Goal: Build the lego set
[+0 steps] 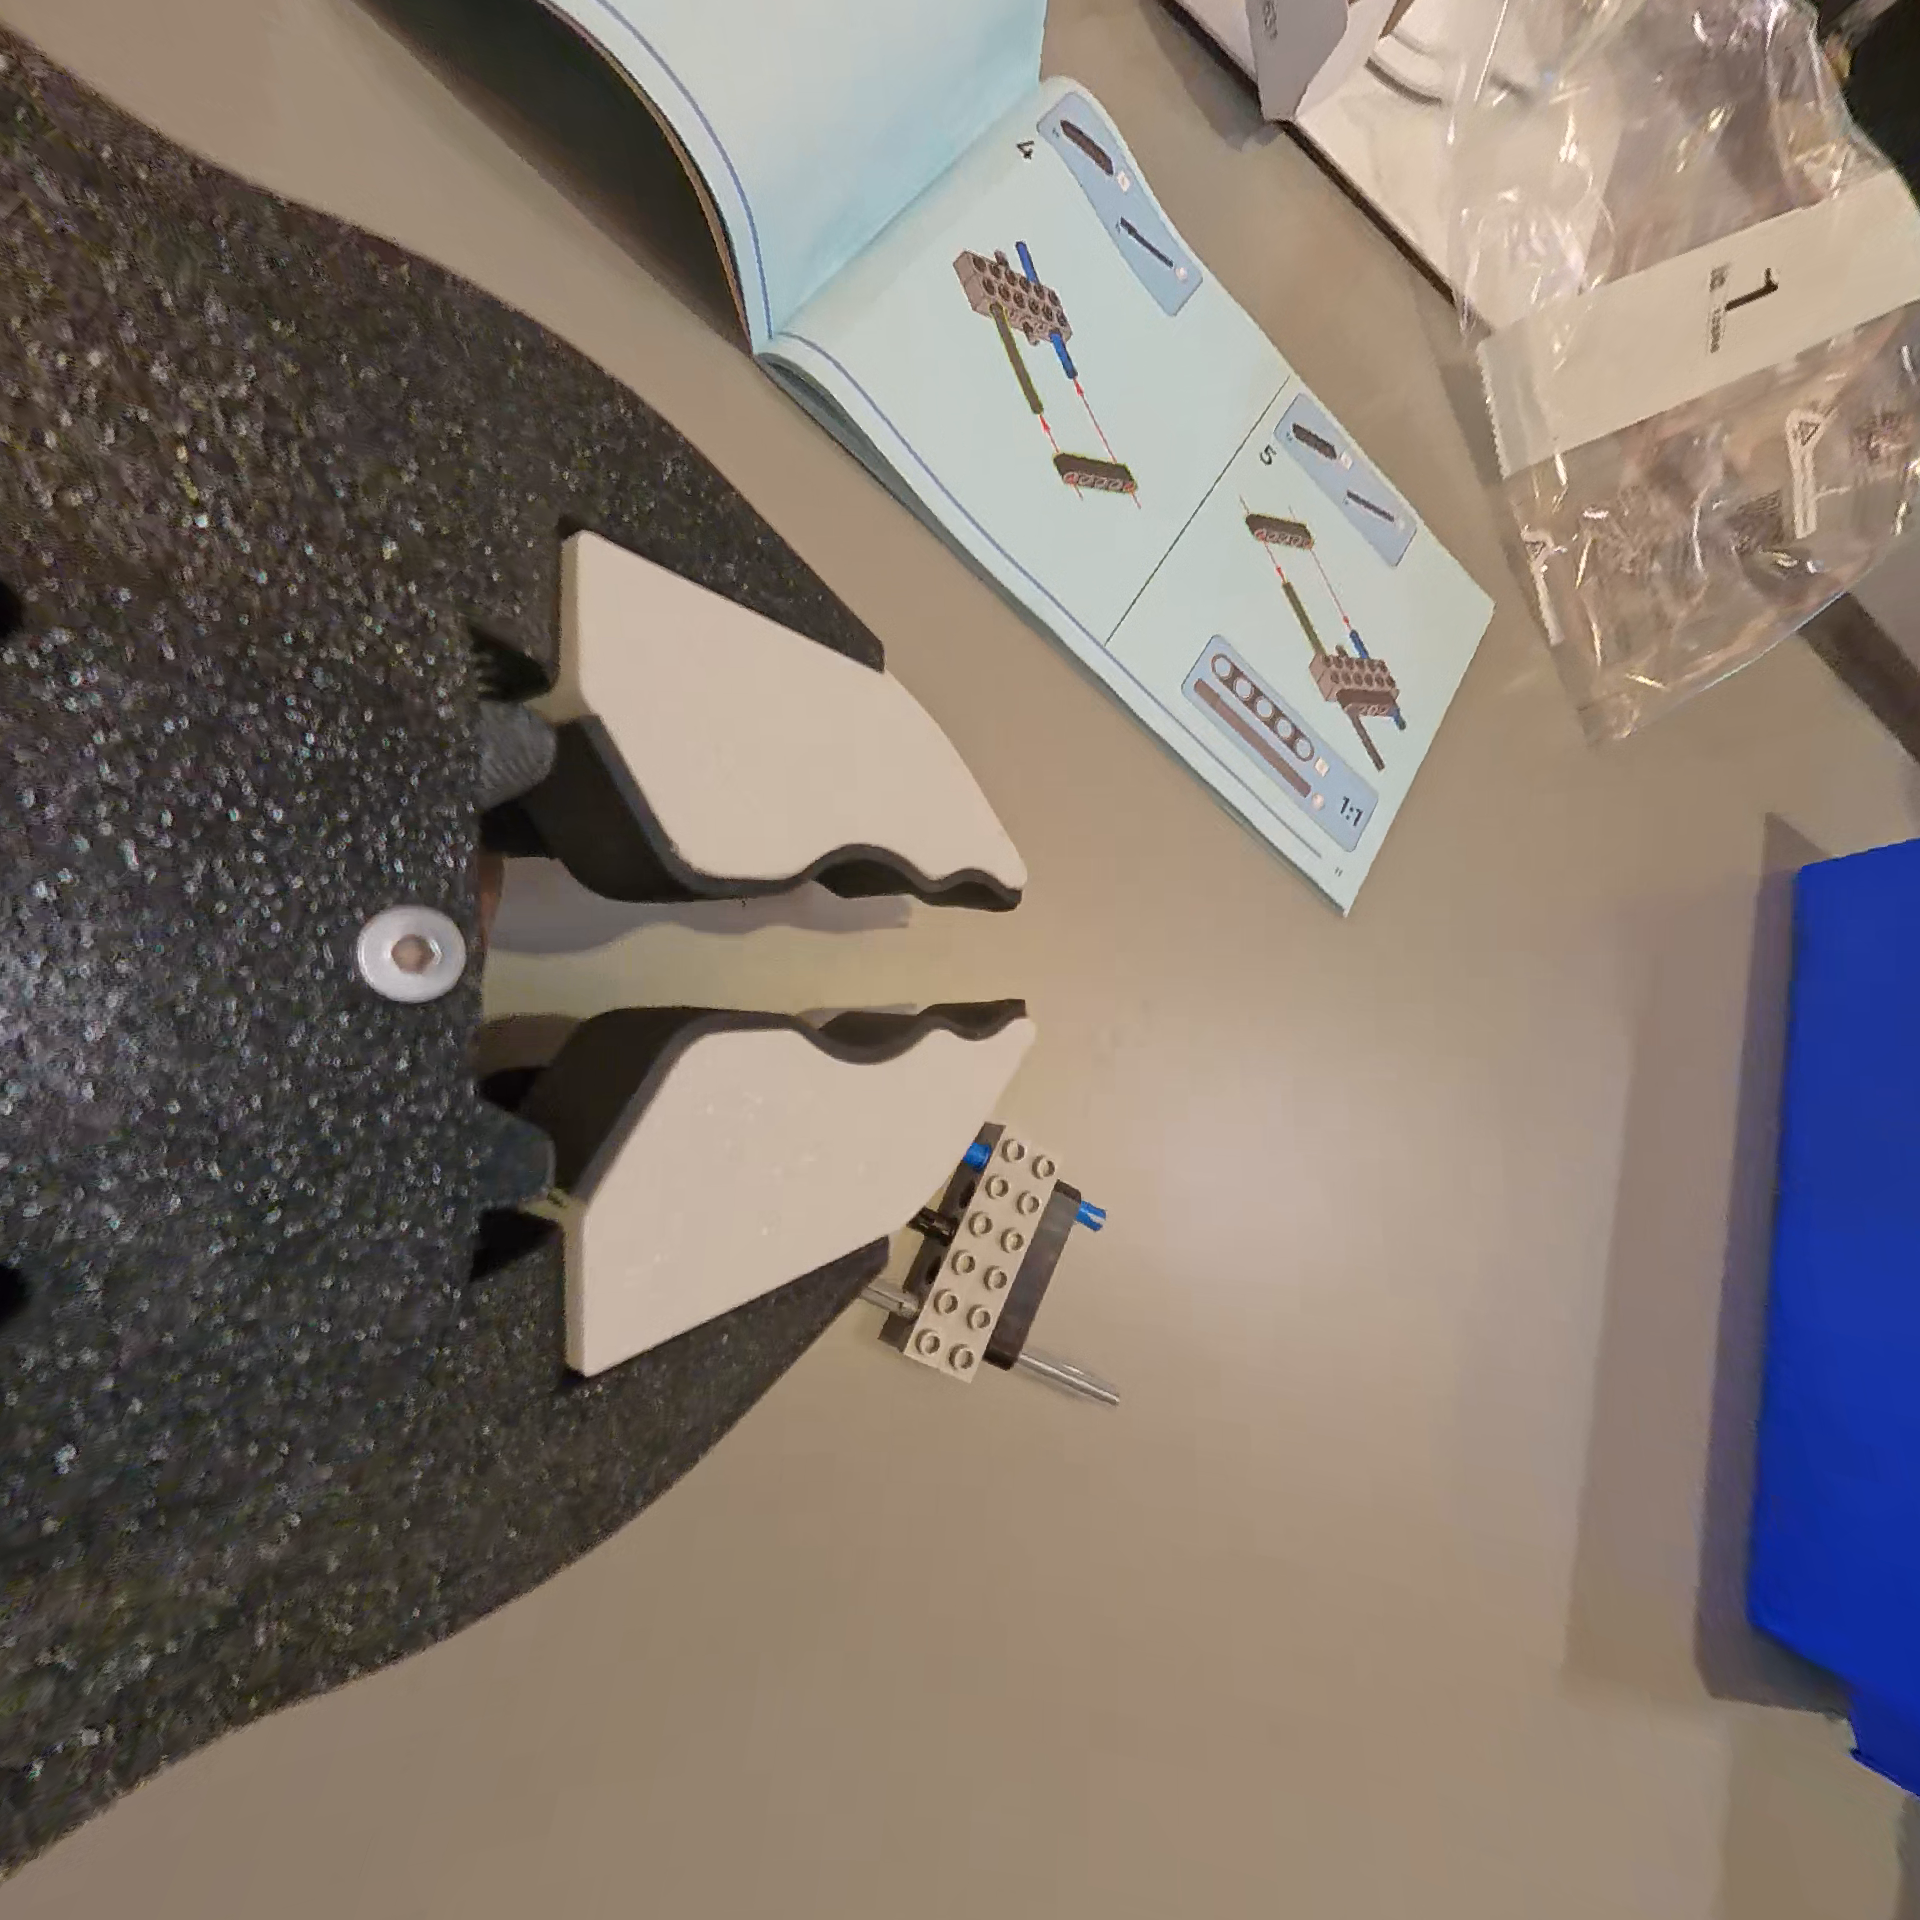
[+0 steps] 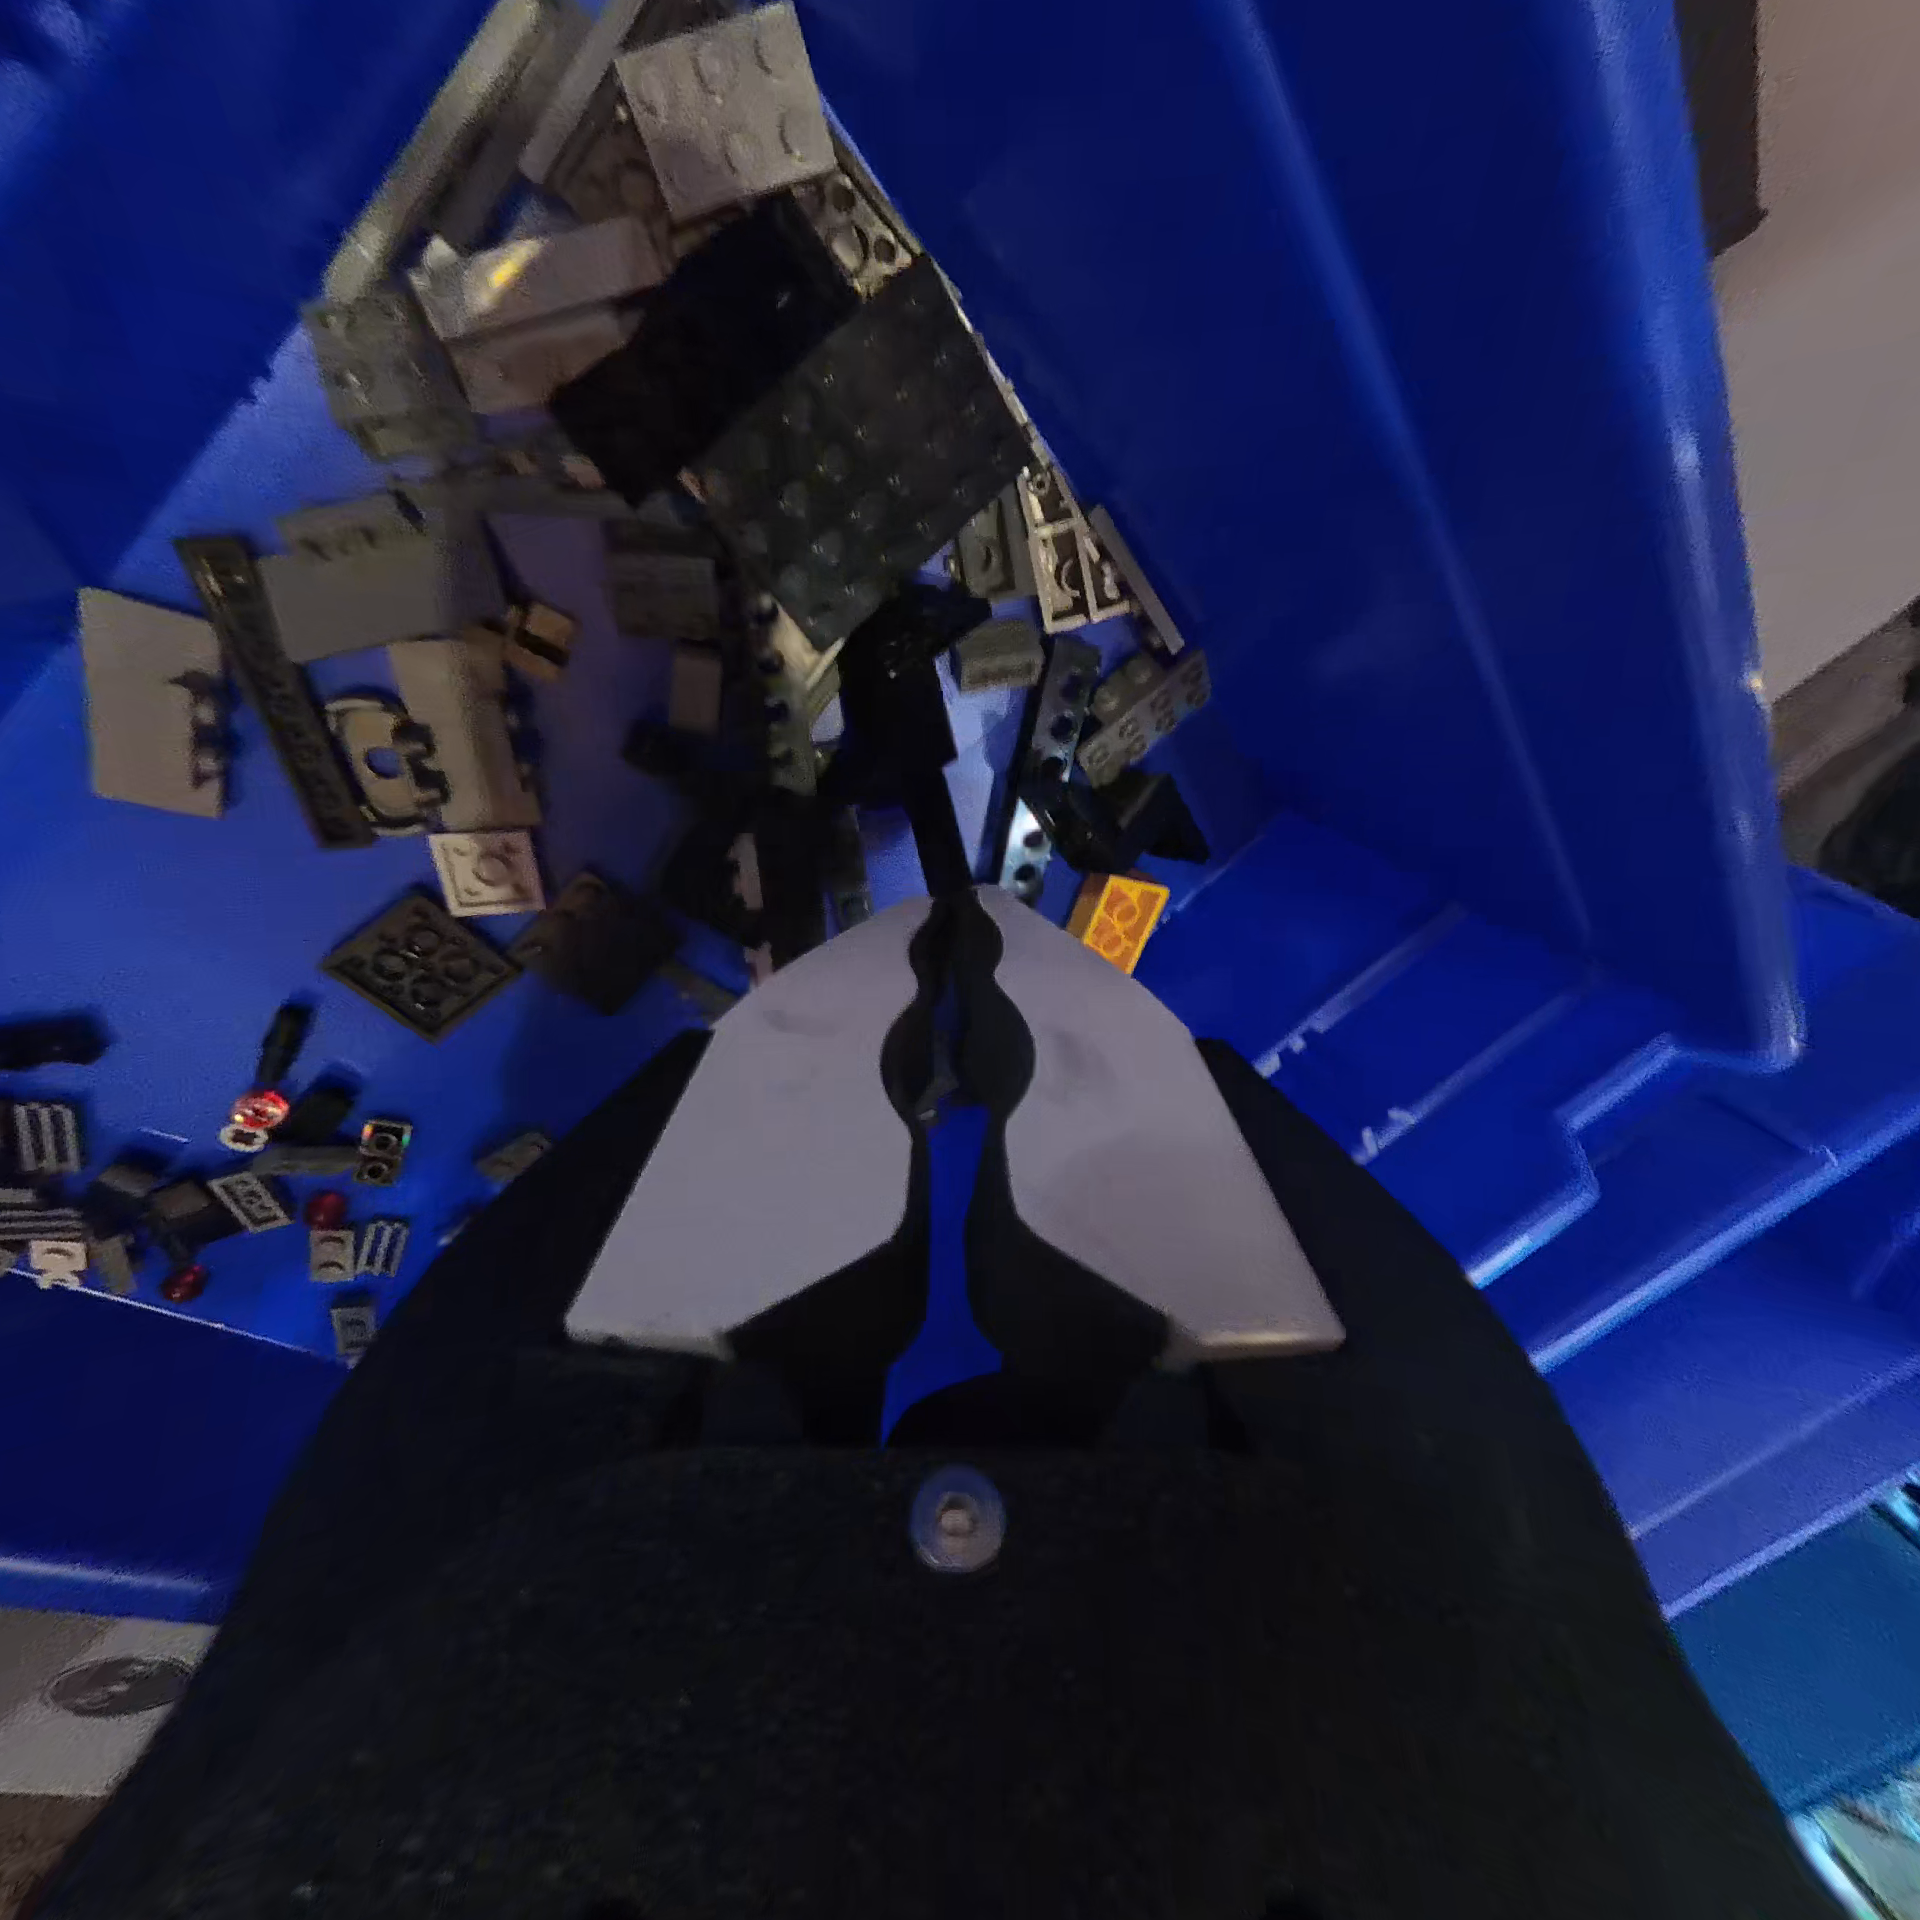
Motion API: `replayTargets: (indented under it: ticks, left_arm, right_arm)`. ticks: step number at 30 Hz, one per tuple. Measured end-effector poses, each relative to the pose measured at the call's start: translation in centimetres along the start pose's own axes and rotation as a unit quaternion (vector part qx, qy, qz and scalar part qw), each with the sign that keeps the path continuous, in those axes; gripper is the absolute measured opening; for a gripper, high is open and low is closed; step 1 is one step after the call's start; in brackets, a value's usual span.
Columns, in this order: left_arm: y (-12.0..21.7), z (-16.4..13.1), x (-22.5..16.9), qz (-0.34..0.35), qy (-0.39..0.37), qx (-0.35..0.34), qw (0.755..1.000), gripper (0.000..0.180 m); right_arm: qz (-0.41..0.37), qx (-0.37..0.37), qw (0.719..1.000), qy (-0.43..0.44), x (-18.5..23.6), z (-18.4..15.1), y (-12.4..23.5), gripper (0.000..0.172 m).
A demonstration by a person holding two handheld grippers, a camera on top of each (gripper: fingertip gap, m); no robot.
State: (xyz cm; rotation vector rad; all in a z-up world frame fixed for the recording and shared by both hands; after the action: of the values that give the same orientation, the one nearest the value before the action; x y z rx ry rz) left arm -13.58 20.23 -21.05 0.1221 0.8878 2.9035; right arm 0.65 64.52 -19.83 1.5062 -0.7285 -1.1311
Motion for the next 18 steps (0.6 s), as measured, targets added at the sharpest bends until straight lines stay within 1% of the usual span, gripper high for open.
replayTargets:
  ticks: [4,8,15,18]
  left_arm:
    - [0.4,0.2,-0.2,0.001,-0.004,-0.005,1.000,0.017]
    - [0.3,0.2,-1.0,-0.003,-0.015,-0.002,1.000,0.017]
    - [-0.7,-0.5,-1.8,-0.014,-0.027,0.025,0.999,0.017]
    - [-0.6,-0.5,-1.7,-0.015,-0.023,0.024,0.999,0.017]
  right_arm:
    - [-0.020,0.015,1.000,0.008,-0.2,-0.6,-0.2,0.002]
    - [-0.006,0.002,1.000,0.007,-0.1,-0.4,-0.4,0.002]
    - [0.004,0.037,0.998,0.042,0.0,-0.7,-2.3,0.007]
    - [0.013,0.034,0.997,0.063,0.3,-0.3,-2.3,0.010]
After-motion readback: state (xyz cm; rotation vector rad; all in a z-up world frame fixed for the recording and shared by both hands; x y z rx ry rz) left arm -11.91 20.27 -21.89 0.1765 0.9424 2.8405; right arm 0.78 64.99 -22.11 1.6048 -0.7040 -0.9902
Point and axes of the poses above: each gripper's, where its closed fingertips meet, y back along the fingers, z out of its top, x = y × z across the jaws, the point moved 3 cm from there along y, back along the fingers, and after that the axes turned 4 degrees about y, right-handed, at the moved point
